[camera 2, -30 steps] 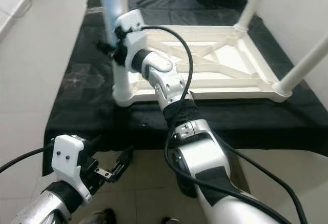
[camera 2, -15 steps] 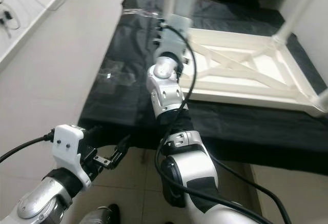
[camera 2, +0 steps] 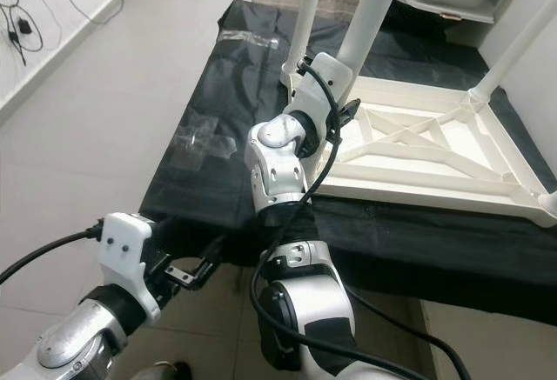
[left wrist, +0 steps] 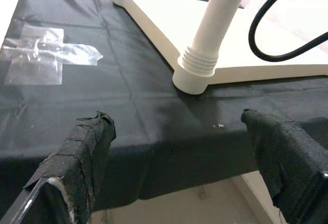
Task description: Building children table
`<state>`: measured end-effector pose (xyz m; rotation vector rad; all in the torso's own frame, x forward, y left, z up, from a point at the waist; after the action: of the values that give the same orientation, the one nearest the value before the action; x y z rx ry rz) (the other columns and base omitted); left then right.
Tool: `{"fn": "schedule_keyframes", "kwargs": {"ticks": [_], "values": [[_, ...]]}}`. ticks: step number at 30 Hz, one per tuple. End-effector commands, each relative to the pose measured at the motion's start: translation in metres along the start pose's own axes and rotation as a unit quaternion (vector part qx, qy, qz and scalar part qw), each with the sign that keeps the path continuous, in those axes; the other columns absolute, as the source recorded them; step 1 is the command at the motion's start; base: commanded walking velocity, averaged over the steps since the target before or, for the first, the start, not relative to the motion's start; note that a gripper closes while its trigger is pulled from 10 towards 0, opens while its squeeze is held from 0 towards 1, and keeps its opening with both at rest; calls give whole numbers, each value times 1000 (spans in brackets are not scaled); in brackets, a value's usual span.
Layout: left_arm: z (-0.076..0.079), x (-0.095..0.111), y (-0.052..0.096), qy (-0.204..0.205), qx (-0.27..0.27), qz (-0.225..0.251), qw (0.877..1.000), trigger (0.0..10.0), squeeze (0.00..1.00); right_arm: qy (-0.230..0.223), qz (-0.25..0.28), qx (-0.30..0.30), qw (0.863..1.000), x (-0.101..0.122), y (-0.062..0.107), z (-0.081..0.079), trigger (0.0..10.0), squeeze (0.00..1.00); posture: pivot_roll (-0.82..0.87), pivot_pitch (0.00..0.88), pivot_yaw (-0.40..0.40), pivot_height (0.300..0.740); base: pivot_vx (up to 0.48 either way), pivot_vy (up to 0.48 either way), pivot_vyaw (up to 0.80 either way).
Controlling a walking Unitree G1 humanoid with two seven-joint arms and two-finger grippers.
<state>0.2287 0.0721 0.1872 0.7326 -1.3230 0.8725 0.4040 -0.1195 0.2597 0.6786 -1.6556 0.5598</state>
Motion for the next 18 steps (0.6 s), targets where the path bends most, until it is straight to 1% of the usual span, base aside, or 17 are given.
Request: {"fn": "schedule_keyframes", "kwargs": {"ticks": [1,10,11,18], "values": [[2,-7,0,5,-3,-11,1000,10000,0,68,-106,-36,991,-65,-1,20,10000,0,140,175,-73,740,0,0,0],[3,-10,0,7,-5,-12,1000,10000,0,64,-107,-37,992,-65,1,20,10000,0,135,161,-75,740,0,0,0],[3,-11,0,6,-5,-12,1000,10000,0,59,-109,-32,992,-66,1,20,10000,1000,132,158,-74,740,0,0,0],[2,-14,-1,4,-6,-14,1000,10000,0,43,-108,-11,993,-65,3,16,10000,1000,130,150,-73,740,0,0,0]]}}
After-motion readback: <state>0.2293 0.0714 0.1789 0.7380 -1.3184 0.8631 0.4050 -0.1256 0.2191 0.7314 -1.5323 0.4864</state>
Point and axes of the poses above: a point about 5 cm out from each wrist's last joint towards the gripper, its own y axis pointing back from the gripper into the wrist, its own x axis along the axis of the wrist's last joint, z = x × y, the point moved 4 cm from there along -y, pointing out of the wrist towards the gripper
